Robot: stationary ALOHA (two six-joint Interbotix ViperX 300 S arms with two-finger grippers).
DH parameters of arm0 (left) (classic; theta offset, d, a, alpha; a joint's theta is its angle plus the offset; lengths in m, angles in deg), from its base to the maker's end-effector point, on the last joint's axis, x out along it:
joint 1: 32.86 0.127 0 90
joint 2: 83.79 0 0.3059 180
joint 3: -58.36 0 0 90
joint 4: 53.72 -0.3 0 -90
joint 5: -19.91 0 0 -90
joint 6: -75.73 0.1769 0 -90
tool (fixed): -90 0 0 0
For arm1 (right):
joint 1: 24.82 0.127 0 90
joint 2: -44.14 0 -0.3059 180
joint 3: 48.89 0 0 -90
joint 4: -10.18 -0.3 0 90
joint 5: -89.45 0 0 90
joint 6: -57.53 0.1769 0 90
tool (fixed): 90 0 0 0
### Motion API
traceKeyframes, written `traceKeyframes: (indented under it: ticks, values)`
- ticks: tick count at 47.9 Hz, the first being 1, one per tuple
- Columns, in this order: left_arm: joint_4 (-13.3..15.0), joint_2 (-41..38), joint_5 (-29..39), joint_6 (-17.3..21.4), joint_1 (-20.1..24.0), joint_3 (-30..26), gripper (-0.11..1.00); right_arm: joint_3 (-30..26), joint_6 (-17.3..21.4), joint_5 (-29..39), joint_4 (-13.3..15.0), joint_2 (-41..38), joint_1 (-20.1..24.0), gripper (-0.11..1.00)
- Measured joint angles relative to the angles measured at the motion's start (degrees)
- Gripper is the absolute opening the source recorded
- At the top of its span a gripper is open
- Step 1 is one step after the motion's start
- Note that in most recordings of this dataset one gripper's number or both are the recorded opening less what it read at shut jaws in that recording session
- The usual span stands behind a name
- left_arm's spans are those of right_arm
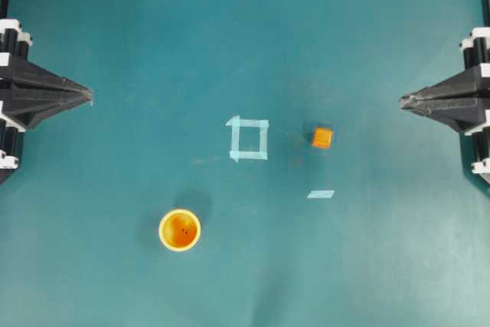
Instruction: Move the cup toward the block with left arm.
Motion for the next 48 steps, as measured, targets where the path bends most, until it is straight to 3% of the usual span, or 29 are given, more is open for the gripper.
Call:
traceKeyframes:
  ticks: [19,25,37,48]
  values:
    - [-0.09,-3.69,1.58,-1.14,-0.09,-0.18,0.05,-0.88,0.18,0.09,0.00,-0.62,0.00,0.00]
    - [-0.09,-5.27,1.58,-1.14,-0.09,-0.44,0.22,-0.88,0.18,0.09,-0.09,-0.97,0.00,0.00]
    - [0.00,-7.82,1.67,-2.81,0.00,-0.62,0.81,-0.88,0.44,0.09,0.00,-1.05,0.09,0.00]
    - [-0.18,-10.99,5.10,-3.16,0.09,-1.32,0.87,-0.88,0.44,1.23,0.00,-1.05,0.00,0.00]
